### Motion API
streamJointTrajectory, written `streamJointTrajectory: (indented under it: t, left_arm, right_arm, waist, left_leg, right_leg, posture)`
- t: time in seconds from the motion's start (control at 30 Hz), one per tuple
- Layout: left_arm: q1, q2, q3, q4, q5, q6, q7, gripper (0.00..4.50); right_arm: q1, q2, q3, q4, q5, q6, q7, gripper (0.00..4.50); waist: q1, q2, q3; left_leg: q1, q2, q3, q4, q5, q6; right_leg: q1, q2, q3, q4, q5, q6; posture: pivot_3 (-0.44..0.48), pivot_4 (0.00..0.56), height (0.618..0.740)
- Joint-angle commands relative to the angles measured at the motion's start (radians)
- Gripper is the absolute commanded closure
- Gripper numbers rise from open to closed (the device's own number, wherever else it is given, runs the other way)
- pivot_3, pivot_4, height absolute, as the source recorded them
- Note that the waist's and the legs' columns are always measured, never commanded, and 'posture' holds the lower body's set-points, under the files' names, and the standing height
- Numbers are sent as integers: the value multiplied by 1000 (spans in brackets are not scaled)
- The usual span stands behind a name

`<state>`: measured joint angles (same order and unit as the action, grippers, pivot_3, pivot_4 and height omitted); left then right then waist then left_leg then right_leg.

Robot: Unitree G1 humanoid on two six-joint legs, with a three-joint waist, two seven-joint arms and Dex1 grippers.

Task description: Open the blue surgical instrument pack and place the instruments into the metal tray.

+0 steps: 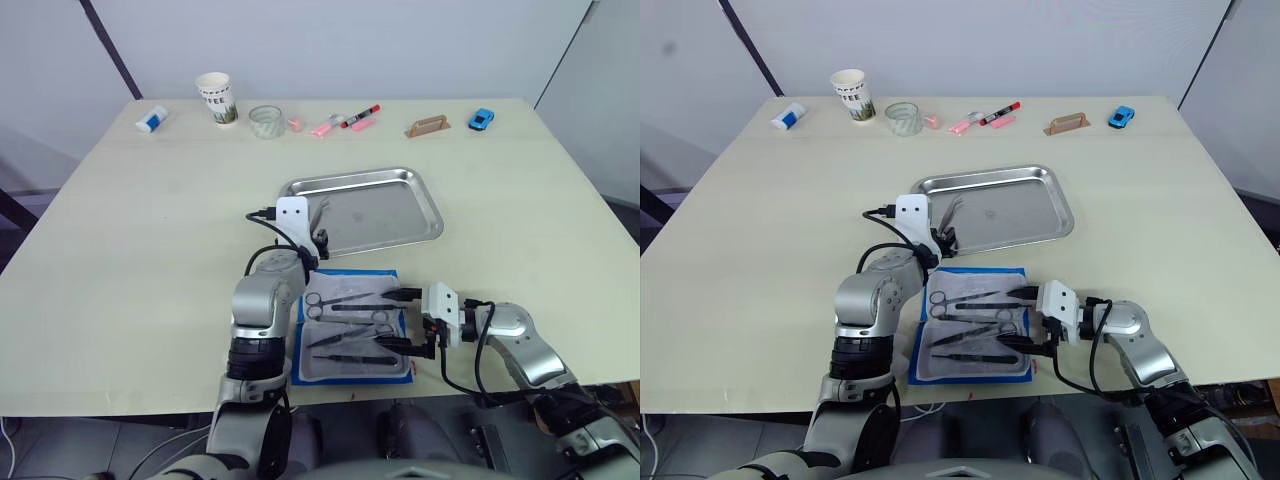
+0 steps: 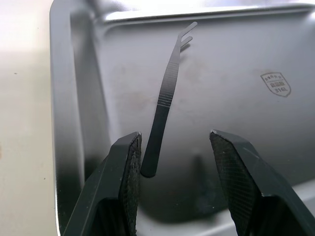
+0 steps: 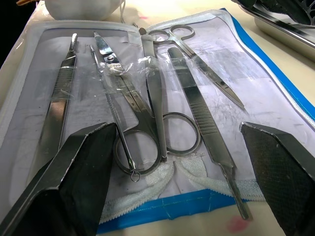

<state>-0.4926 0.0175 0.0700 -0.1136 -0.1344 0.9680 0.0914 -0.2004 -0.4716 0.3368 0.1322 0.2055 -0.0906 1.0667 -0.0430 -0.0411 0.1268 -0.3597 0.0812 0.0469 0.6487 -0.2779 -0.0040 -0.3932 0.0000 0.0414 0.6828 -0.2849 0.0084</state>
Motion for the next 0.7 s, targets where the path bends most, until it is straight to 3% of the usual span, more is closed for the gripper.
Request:
streamJointTrajectory:
  t: [0.03,0.4,0.7]
  left_arm:
    - [-3,20,0,-62,13,-40,-9,2143]
    - [-2,132,-19,-122,-23,-125,-168,2143]
    - [15,416,-18,-32,-181,-327,-692,2143]
  right_arm:
    - [55,-17,50,122,-128,53,-64,111]
    - [49,-11,51,124,-128,54,-66,111]
    - [42,-6,51,130,-128,55,-66,111]
  waist:
    - [0,0,0]
    - [0,0,0]
    - [-1,0,1]
  left_leg:
    - [0,0,0,0,0,0]
    - [0,0,0,-1,1,-1]
    - [1,1,0,-2,1,-2]
  right_leg:
    - [0,0,0,0,0,0]
    - [0,0,-1,-2,1,-1]
    - [-1,0,-2,-4,2,-3]
  posture:
    - [0,150,725]
    - [0,150,725]
    - [0,150,725]
